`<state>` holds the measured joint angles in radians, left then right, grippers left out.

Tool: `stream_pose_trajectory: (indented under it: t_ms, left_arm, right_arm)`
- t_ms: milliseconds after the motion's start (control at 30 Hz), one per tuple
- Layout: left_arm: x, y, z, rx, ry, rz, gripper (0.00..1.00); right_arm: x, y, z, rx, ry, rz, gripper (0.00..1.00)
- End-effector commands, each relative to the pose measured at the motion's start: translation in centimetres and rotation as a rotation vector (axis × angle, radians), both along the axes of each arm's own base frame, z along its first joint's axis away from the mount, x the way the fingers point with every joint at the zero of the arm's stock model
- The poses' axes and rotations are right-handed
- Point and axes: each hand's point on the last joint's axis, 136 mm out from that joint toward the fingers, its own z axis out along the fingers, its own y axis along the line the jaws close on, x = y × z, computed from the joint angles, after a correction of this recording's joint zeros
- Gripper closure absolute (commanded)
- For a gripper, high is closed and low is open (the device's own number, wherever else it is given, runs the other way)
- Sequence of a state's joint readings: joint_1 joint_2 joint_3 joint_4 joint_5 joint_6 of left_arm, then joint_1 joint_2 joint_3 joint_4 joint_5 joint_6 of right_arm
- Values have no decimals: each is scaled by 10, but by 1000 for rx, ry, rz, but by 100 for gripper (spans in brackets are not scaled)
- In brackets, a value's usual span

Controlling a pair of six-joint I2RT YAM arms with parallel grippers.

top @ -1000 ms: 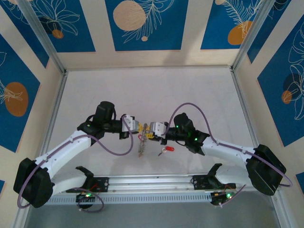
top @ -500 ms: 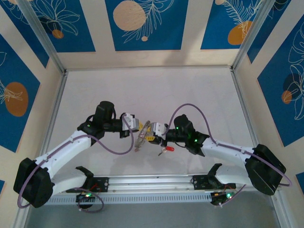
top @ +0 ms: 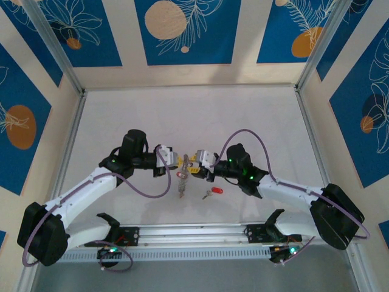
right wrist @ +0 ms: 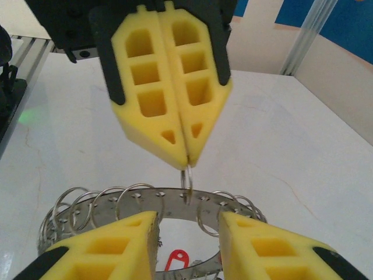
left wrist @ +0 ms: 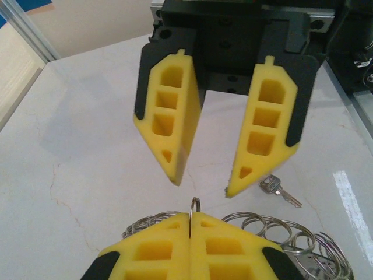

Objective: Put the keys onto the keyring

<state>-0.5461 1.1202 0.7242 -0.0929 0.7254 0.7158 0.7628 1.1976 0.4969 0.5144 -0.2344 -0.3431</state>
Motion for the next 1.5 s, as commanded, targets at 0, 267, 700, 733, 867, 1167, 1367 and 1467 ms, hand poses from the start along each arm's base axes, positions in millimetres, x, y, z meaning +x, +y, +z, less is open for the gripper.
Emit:
stream_pose_trajectory:
  t_ms: [0, 267, 700, 733, 867, 1167, 1367, 1467]
  left_arm:
    - [-10, -7, 10, -52, -24, -72, 100]
    - [-12, -9, 11, -68, -6, -87, 100]
    - [-11, -11, 8, -71, 12, -91, 100]
    - [-11, -11, 7, -67, 11, -92, 100]
    - [-6, -3, -2, 17, 2, -56, 91]
    - [-6, -4, -14, 78, 25, -59, 68]
    - [-3, -8, -13, 56, 35, -54, 68]
    - [-3, -9, -11, 38, 24, -53, 69]
  right_arm:
    - [-1, 6, 5, 34, 3, 29, 65]
    - [0, 17, 7, 53, 5, 73, 78]
    - [-2, 14, 6, 48, 0, 80, 94]
    - [-2, 14, 6, 41, 0, 79, 97]
    - [-3, 10, 1, -14, -6, 75, 100]
    - [-4, 1, 0, -184, -35, 91, 100]
    - [-4, 6, -1, -214, -29, 100, 100]
    - [-4, 9, -2, -218, -28, 106, 100]
